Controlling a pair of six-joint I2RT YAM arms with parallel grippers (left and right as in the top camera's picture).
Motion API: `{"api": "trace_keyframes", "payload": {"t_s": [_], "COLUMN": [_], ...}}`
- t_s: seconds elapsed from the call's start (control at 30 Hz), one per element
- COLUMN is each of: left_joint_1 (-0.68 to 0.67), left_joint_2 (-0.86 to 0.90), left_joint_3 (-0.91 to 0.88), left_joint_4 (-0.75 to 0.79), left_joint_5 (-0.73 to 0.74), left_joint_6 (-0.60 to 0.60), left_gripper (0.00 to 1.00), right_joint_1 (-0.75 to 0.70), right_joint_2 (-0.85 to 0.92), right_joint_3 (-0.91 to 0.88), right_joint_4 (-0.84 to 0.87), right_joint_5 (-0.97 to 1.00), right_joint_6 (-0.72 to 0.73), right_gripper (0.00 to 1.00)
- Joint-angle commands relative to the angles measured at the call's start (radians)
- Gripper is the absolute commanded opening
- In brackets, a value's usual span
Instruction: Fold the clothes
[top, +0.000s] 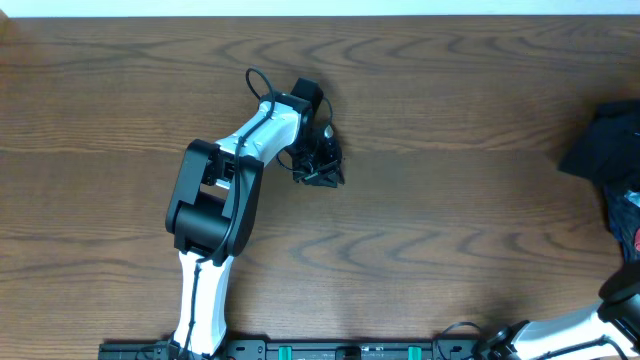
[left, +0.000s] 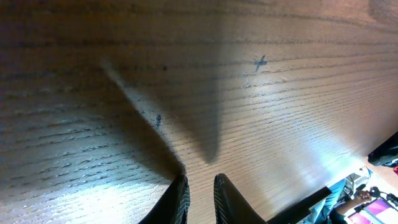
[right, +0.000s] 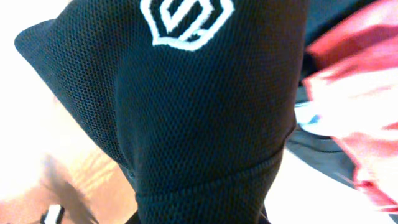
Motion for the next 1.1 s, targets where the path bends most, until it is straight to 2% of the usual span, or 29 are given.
{"api": "trace_keyframes", "payload": {"t_s": [0.0,0.3,0.67,0.9,1.07], "left_joint_1": [0.012,0.012,0.012,0.012,0.012], "left_joint_2": [0.071,0.071,0.071,0.071,0.071], "left_joint_3": [-0.035,-0.035,-0.035,-0.035,-0.036], "left_joint_4": [-0.007,-0.045,-0.044,-0.046,-0.057], "left_joint_5": [-0.118,-0.118,-0.118,-0.117,-0.118], "left_joint_6": [0.024,0.043,0.043,0.059,0.075], "left_gripper": [0.19,0.19,0.19,0.19,0.25], "right_joint_1": [-0.073,-0.245,-0.392,-0.416,-0.415], "right_joint_2": [-0.042,-0.042,-0.041,-0.039,-0.033], "right_joint_3": [0.031,0.031,0.031,0.031,0.031], "right_joint_4": [0.012,0.026,0.025,0.024,0.025], "right_joint_5": [-0.073,-0.118,-0.068,-0.067,-0.067], "right_joint_6": [-0.022,0.063,0.130,0.133,0.133], "right_gripper": [0.01,0.01,0.01,0.01,0.02]}}
